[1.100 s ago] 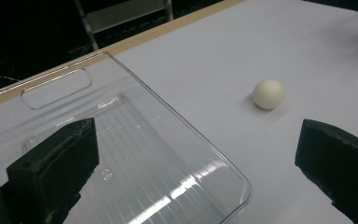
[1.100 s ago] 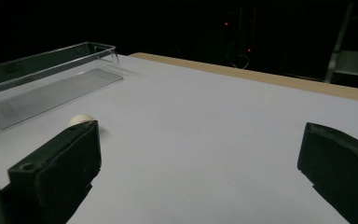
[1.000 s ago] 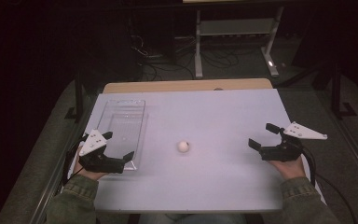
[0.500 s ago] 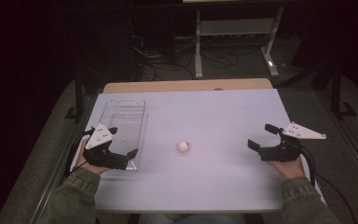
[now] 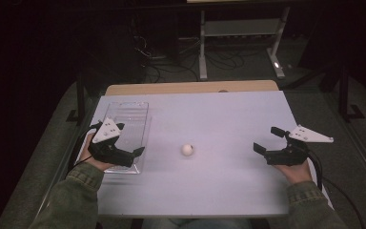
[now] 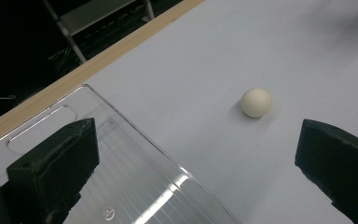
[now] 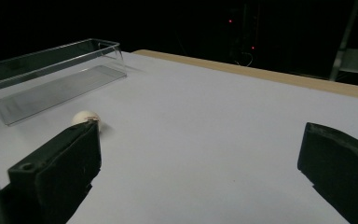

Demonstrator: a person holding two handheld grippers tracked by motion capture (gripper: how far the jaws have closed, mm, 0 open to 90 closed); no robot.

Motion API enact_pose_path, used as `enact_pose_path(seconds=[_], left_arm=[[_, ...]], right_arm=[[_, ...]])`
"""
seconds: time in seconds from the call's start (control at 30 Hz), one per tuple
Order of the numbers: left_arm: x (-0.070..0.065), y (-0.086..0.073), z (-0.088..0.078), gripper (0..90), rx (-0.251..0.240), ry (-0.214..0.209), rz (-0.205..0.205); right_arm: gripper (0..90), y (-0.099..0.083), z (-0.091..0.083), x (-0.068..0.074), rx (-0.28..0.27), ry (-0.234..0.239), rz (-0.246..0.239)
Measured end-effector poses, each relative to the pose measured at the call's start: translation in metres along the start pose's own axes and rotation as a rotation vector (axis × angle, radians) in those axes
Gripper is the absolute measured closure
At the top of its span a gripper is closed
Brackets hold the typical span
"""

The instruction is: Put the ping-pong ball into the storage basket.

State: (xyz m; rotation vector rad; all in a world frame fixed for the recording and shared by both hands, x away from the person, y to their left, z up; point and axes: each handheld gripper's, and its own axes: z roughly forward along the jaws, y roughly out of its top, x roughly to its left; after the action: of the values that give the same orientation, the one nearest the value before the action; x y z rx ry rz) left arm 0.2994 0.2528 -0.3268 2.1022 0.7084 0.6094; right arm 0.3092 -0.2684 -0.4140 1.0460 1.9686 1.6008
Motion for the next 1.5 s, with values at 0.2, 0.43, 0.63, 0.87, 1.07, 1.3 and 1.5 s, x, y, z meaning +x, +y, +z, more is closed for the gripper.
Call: enact_pose_path(seconds=[0.2, 0.43, 0.63, 0.87, 1.07, 1.3, 1.5], left_arm=[[0.000, 0.007, 0.002, 0.0, 0.012, -0.025, 0.019], [-0.001, 0.014, 0.006, 0.0, 0.031, -0.051, 0.046], [-0.001, 0.022, 0.011, 0.0, 0.054, -0.070, 0.069], [-0.001, 0.028, 0.017, 0.0, 0.071, -0.093, 0.081], [-0.002, 0.037, 0.020, 0.0, 0.087, -0.106, 0.106], [-0.002, 0.046, 0.028, 0.0, 0.121, -0.127, 0.136], [-0.002, 0.053, 0.034, 0.0, 0.142, -0.137, 0.152]], right_arm=[[0.0, 0.000, 0.001, 0.001, 0.008, 0.001, -0.001], [0.0, -0.001, 0.001, 0.000, 0.013, 0.002, -0.001], [0.0, -0.001, 0.001, 0.001, 0.014, 0.004, -0.004], [0.0, -0.001, 0.002, 0.001, 0.017, 0.006, -0.004], [0.0, -0.001, 0.002, 0.001, 0.016, 0.007, -0.005], [0.0, -0.001, 0.002, 0.001, 0.017, 0.007, -0.002], [0.0, -0.001, 0.002, 0.001, 0.017, 0.008, -0.005]])
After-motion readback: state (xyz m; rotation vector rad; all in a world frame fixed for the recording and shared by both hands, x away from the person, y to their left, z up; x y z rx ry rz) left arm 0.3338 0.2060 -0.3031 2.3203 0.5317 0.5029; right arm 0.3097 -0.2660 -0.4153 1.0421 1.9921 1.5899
